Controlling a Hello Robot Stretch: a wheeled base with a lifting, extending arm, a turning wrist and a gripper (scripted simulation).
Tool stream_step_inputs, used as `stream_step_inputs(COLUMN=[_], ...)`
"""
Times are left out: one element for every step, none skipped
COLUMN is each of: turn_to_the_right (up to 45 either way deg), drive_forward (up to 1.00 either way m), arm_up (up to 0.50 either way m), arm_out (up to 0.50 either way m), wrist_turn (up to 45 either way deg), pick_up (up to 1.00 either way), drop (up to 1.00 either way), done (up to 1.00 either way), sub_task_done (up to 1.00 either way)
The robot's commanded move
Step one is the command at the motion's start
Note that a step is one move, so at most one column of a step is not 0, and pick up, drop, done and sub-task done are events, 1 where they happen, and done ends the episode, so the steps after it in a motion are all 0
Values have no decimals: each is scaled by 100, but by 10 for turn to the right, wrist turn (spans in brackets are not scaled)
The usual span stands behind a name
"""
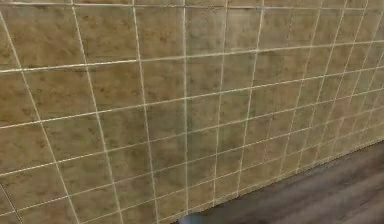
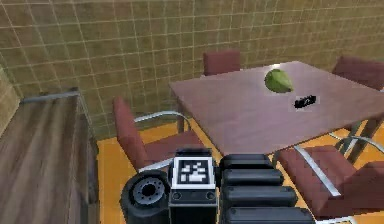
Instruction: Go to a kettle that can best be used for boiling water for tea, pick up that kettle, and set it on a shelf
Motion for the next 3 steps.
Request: stream_step_inputs(turn_to_the_right=[-450, -180, 450], drive_forward=[0, 0, 0], arm_up=[0, 0, 0], arm_out=[0, 0, 0], wrist_turn=[0, 0, 0], pick_up=[0, 0, 0], drop=[0, 0, 0], done=[0, 0, 0], sub_task_done=[0, 0, 0])
